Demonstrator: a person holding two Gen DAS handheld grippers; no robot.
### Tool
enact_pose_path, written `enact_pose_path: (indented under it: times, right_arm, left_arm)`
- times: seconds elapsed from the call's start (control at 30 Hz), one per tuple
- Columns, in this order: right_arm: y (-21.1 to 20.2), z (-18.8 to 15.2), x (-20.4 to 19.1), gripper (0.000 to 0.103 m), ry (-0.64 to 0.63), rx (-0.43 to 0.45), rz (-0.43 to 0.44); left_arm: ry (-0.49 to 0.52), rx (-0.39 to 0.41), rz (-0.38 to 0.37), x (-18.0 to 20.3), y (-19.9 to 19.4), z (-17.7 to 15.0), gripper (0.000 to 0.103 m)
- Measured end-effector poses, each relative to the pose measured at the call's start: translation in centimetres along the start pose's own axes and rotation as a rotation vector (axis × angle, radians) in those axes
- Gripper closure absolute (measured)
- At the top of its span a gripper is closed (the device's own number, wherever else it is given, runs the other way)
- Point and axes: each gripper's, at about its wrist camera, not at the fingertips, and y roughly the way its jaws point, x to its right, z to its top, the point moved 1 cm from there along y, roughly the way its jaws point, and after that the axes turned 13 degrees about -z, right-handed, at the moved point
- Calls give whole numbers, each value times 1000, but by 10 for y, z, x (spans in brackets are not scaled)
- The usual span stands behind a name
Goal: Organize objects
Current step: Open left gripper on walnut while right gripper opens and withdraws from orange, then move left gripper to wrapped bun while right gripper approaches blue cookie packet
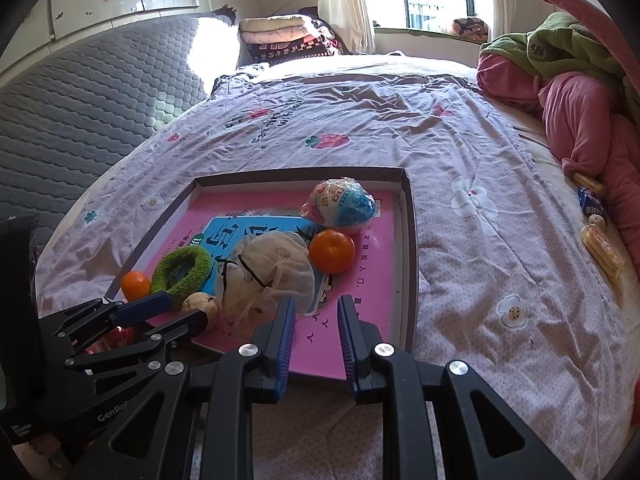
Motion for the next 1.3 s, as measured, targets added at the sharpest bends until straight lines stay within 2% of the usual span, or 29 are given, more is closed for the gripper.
enact_pose_path:
  times: [0.3,0.73,1.13,1.3]
  right_arm:
    - [-4,0,0,80,0,0,-2]
    - [-13,-3,2,54,6,9,-15]
    - [-28,-3,-3,41,-16,51,-27]
    - [-34,-4,-8,38,-29,66,-11]
  left_arm:
    - [11,15,19,1,-11,0,50]
    - [10,49,25,2,-30,-4,43]
    - [10,97,54,-11,-55,-2,42]
    - [0,121,75,-22,-68,-2,41]
